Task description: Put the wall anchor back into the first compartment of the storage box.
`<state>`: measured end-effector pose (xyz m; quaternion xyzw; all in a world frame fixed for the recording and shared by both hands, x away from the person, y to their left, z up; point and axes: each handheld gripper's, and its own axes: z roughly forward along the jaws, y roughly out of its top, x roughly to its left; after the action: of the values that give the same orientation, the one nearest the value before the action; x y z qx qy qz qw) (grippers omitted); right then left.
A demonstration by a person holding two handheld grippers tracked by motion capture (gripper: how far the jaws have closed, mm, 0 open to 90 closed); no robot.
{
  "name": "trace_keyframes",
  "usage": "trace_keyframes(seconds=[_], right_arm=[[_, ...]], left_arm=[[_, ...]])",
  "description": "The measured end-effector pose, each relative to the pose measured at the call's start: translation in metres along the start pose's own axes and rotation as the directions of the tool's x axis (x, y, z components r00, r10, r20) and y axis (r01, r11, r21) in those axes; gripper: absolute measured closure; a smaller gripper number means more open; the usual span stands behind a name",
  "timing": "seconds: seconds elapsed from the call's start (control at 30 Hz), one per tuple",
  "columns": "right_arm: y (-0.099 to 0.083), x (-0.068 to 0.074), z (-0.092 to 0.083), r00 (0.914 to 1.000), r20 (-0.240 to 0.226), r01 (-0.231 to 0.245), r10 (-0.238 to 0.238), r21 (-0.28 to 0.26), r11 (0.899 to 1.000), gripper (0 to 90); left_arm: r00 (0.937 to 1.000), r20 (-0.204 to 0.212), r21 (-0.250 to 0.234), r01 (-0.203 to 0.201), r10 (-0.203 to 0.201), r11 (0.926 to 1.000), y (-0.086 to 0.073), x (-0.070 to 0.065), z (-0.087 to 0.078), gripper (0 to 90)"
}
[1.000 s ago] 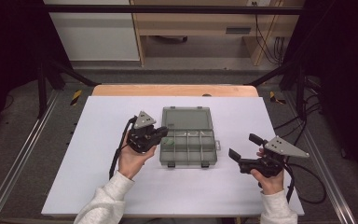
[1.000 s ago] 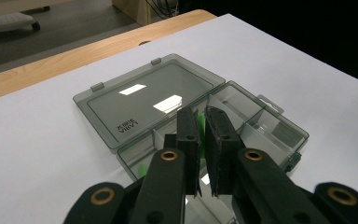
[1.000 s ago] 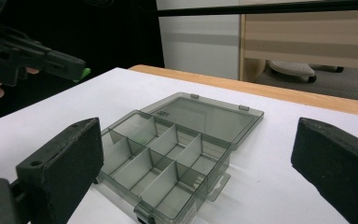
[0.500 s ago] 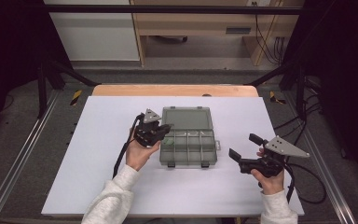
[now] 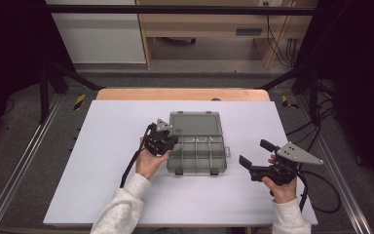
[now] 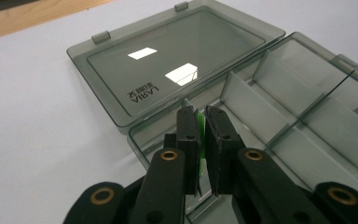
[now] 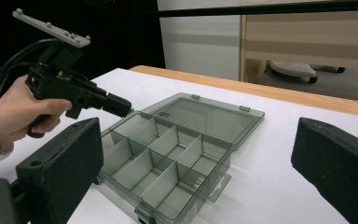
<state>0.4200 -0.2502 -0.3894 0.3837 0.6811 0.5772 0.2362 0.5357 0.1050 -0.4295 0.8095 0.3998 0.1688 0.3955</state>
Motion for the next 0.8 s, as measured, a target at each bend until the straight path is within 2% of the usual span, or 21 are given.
trace_keyframes(seconds=[0.2, 0.37, 0.5, 0.73, 0.8], right_arm=[[0.0, 0.0, 0.001, 1.0, 0.001, 0.001, -0.001, 0.003, 1.0, 2.6], [0.0, 0.0, 0.0, 1.0, 0.002, 0.002, -0.002, 0.001, 1.0, 2.6], [0.0, 0.001, 0.001, 1.0, 0.0, 0.0, 0.0, 0.002, 1.0, 2.6], [0.0, 0.001, 0.0, 1.0, -0.001, 0.001, -0.001, 0.001, 1.0, 2.6], [0.0, 0.001, 0.001, 1.0, -0.001, 0.001, -0.001, 0.003, 1.0, 2.6]], left_arm=[[0.9999, -0.012, 0.035, 0.004, -0.004, 0.9994, -0.005, 0.001, 0.011, 84.1], [0.9998, -0.019, 0.051, -0.006, 0.007, 0.9987, -0.007, 0.0, 0.014, 84.0], [0.9998, -0.021, 0.065, 0.004, -0.003, 0.9979, -0.008, 0.002, 0.017, 83.8], [0.9999, -0.01, 0.054, 0.006, -0.006, 0.9985, -0.006, 0.001, 0.013, 79.1], [0.9998, 0.002, 0.029, 0.021, -0.021, 0.9994, -0.003, 0.001, 0.005, 77.3]])
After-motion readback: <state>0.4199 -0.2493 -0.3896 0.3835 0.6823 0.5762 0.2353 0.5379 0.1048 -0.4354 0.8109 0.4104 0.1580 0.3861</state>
